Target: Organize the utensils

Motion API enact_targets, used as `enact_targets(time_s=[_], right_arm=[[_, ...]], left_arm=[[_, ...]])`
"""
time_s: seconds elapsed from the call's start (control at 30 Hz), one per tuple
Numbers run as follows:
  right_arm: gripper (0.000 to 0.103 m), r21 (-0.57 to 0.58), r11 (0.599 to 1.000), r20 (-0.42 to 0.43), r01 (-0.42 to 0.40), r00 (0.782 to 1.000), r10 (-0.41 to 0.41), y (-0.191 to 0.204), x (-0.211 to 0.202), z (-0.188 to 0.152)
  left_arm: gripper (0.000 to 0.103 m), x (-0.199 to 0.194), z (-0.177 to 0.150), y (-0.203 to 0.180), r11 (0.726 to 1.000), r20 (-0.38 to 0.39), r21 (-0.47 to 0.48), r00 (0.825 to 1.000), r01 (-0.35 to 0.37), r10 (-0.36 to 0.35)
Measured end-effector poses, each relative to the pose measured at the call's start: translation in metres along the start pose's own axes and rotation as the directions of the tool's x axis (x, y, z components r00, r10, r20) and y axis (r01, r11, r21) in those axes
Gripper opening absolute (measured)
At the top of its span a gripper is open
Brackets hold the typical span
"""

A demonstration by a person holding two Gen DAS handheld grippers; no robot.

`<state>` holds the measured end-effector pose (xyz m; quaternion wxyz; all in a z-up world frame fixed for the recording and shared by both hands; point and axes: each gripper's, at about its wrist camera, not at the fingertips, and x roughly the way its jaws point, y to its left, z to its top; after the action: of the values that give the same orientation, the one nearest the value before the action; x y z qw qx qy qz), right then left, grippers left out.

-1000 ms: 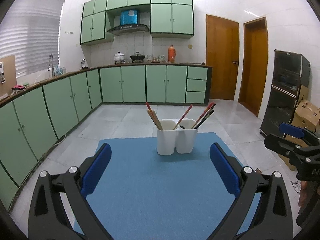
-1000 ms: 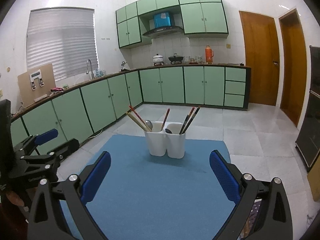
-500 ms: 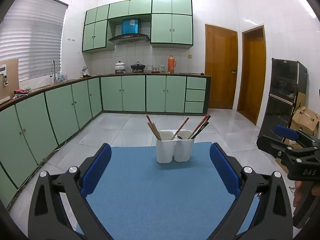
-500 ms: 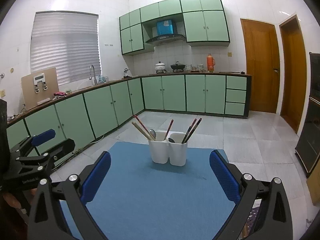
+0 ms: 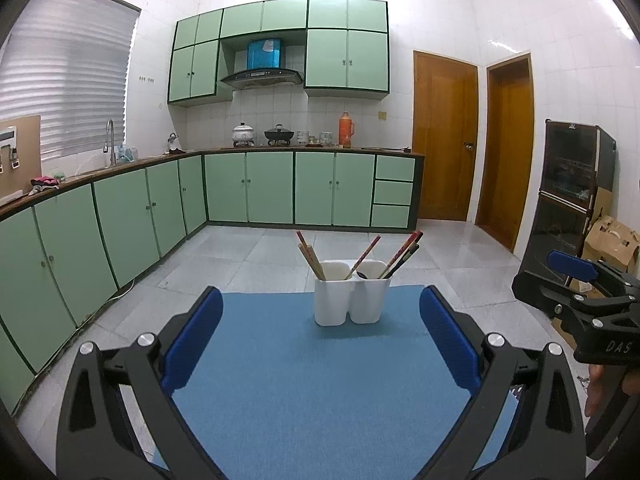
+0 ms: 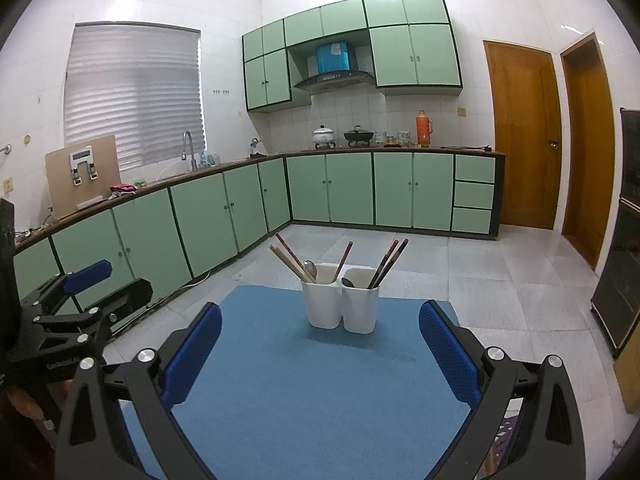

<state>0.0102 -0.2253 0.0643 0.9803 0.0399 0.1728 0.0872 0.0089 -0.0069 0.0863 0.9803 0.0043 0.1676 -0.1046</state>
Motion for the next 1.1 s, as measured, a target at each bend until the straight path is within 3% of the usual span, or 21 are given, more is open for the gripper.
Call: enact_targets(time_s=[1.1], right_arm=[[0.097, 0.008, 1.0, -0.017, -0.003, 1.0, 0.003, 0.0038, 0.0005, -0.0063]], left_arm=[[0.096, 0.0002, -0.0029, 0.0032, 1.0, -0.014, -0.012, 1.0, -0.007, 0.006]])
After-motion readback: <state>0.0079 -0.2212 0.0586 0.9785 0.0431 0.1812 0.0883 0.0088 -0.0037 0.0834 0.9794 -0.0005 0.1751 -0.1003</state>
